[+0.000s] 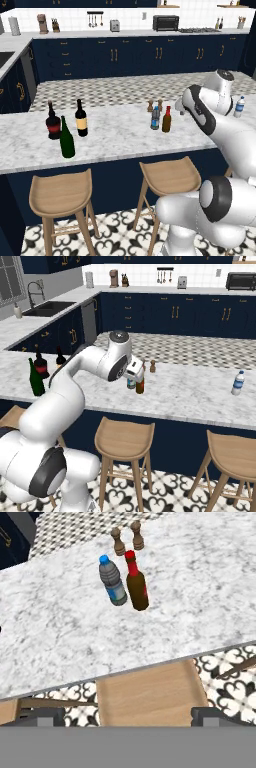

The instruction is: Move the plastic bottles in the middle to the plastics group, and the glass bottles in the middle to the glass group.

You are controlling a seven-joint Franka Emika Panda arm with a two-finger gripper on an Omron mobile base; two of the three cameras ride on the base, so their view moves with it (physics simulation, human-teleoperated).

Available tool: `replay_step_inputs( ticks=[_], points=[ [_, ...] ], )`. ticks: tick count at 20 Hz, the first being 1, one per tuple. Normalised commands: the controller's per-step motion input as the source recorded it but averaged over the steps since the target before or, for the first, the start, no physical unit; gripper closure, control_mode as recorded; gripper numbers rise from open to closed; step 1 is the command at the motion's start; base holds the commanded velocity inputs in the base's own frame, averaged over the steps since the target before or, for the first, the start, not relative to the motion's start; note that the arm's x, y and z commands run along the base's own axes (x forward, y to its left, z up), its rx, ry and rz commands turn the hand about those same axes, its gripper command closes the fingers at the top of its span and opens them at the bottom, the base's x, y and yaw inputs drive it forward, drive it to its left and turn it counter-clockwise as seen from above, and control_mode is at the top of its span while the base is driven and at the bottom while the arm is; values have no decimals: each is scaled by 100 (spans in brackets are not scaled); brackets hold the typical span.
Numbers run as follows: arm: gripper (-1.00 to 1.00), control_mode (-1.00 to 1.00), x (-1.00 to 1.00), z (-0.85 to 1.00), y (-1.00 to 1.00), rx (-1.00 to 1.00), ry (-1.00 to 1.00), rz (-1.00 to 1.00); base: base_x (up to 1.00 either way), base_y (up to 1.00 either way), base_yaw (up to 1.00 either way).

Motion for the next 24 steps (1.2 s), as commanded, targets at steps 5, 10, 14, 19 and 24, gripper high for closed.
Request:
replay_step_inputs(
  ticks=[5,10,14,19,24],
  points=[
    [-100,-100,35,-18,-4,-7,-1,5,0,0,0],
    [-100,-100,42,-28,0,-12,-8,8,0,0,0],
    [-100,-100,40,-2,-8,-2,-15,13,0,0,0],
    [-100,-100,33,-5,-10,-1,-4,17,0,0,0],
    [-100,-100,47,-7,-17,-1,0,5,0,0,0]
  ],
)
